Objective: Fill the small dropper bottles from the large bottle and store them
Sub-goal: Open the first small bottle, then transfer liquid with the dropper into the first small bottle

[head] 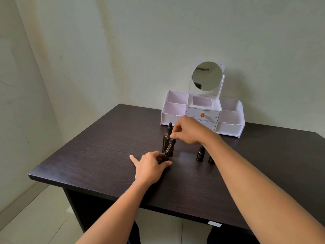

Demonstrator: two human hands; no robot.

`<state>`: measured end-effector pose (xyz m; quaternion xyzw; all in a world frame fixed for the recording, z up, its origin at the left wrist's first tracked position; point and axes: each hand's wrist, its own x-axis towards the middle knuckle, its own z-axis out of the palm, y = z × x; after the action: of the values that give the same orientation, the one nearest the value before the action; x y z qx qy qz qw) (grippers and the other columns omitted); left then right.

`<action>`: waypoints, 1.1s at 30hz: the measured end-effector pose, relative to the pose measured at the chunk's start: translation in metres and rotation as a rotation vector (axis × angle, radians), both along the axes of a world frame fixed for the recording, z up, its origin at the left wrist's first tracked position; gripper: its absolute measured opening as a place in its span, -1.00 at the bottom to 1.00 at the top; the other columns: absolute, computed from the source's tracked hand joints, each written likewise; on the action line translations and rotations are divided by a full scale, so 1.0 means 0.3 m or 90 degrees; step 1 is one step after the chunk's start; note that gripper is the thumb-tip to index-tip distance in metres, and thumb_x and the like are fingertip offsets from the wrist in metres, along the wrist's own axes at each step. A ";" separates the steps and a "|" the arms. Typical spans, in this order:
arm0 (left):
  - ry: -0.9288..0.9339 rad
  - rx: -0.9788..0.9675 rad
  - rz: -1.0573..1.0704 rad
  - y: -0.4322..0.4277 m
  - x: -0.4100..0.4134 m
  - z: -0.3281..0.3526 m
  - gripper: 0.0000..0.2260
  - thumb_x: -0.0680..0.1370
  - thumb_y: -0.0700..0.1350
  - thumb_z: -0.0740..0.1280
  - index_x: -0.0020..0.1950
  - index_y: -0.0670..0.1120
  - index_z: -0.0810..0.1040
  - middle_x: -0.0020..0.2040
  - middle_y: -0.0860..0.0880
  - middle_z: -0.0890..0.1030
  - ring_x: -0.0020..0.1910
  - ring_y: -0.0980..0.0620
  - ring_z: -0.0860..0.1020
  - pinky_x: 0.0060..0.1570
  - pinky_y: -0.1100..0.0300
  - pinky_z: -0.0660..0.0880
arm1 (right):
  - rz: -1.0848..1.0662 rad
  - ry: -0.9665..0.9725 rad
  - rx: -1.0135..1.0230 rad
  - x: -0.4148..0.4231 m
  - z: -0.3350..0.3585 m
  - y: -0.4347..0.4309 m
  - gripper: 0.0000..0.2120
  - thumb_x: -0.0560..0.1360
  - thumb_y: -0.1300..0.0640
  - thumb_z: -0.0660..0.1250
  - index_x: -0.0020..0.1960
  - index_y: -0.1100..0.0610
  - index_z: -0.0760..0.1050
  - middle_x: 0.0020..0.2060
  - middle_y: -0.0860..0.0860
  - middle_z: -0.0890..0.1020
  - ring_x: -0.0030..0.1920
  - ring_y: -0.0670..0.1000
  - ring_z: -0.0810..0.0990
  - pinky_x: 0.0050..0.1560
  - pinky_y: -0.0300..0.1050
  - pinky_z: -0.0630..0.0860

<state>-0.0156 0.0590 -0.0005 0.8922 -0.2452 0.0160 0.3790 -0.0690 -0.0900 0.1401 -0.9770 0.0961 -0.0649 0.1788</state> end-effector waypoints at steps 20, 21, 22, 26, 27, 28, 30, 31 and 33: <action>-0.014 0.008 -0.003 -0.010 0.017 -0.021 -0.68 0.49 0.30 0.36 0.14 0.17 0.63 0.01 0.21 0.67 0.13 0.15 0.57 0.44 -0.32 -0.35 | -0.203 0.042 0.049 0.200 -0.202 -0.076 -0.81 0.43 0.41 0.40 0.00 0.23 0.57 -0.07 0.14 0.61 -0.10 0.13 0.65 0.00 0.05 0.66; -0.016 0.006 -0.002 -0.010 0.016 -0.020 -0.69 0.49 0.30 0.37 0.13 0.18 0.63 0.00 0.21 0.67 0.13 0.16 0.57 0.44 -0.32 -0.34 | -0.200 0.045 0.049 0.204 -0.209 -0.076 -0.81 0.42 0.42 0.39 -0.01 0.23 0.55 -0.07 0.13 0.60 -0.11 0.12 0.64 -0.04 0.02 0.64; -0.018 0.004 -0.001 -0.010 0.016 -0.021 -0.70 0.49 0.29 0.37 0.12 0.18 0.63 0.00 0.21 0.67 0.12 0.16 0.57 0.45 -0.32 -0.34 | -0.196 0.048 0.045 0.205 -0.212 -0.074 -0.81 0.42 0.43 0.38 -0.03 0.21 0.53 -0.09 0.12 0.58 -0.14 0.10 0.63 -0.09 -0.01 0.61; -0.019 0.007 0.001 -0.010 0.019 -0.023 -0.69 0.49 0.30 0.37 0.11 0.17 0.63 -0.01 0.21 0.67 0.11 0.16 0.57 0.45 -0.32 -0.33 | -0.186 0.072 0.035 0.211 -0.218 -0.074 -0.76 0.41 0.42 0.41 -0.08 0.13 0.47 -0.11 0.11 0.58 -0.20 0.06 0.57 -0.19 -0.06 0.56; -0.019 0.005 0.002 -0.011 0.020 -0.023 -0.69 0.49 0.30 0.37 0.12 0.17 0.63 -0.01 0.21 0.67 0.11 0.16 0.57 0.45 -0.32 -0.33 | -0.186 0.082 0.035 0.211 -0.217 -0.074 -0.75 0.40 0.42 0.42 -0.06 0.14 0.48 -0.09 0.11 0.58 -0.18 0.06 0.58 -0.21 -0.07 0.55; -0.019 0.005 0.002 -0.010 0.020 -0.023 -0.68 0.49 0.30 0.37 0.12 0.16 0.64 -0.01 0.21 0.67 0.11 0.16 0.57 0.45 -0.31 -0.33 | -0.187 0.094 0.036 0.211 -0.215 -0.074 -0.73 0.38 0.42 0.44 -0.02 0.15 0.50 -0.07 0.12 0.59 -0.14 0.08 0.61 -0.20 -0.07 0.57; -0.019 0.008 0.001 -0.008 0.020 -0.023 -0.67 0.49 0.29 0.37 0.14 0.16 0.64 0.01 0.21 0.67 0.12 0.16 0.57 0.45 -0.31 -0.34 | -0.188 0.113 0.038 0.209 -0.215 -0.076 -0.65 0.35 0.42 0.47 0.07 0.18 0.52 -0.03 0.13 0.61 -0.05 0.11 0.64 -0.11 -0.02 0.62; -0.019 0.009 0.001 -0.009 0.019 -0.024 -0.67 0.49 0.29 0.37 0.15 0.16 0.64 0.01 0.21 0.67 0.13 0.16 0.57 0.45 -0.32 -0.34 | -0.187 0.114 0.042 0.208 -0.218 -0.077 -0.64 0.35 0.43 0.47 0.08 0.18 0.52 -0.02 0.14 0.61 -0.04 0.12 0.64 -0.09 -0.01 0.62; -0.019 0.010 0.001 -0.009 0.016 -0.021 -0.67 0.49 0.29 0.37 0.15 0.16 0.64 0.02 0.21 0.67 0.13 0.16 0.57 0.45 -0.33 -0.33 | -0.187 0.107 0.049 0.204 -0.221 -0.076 -0.67 0.35 0.45 0.45 0.03 0.16 0.50 -0.02 0.15 0.62 -0.05 0.12 0.64 -0.13 -0.04 0.60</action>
<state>-0.0109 0.0563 -0.0069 0.8951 -0.2501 0.0277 0.3682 -0.0079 -0.1129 0.0738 -0.9470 0.2548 -0.0045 0.1956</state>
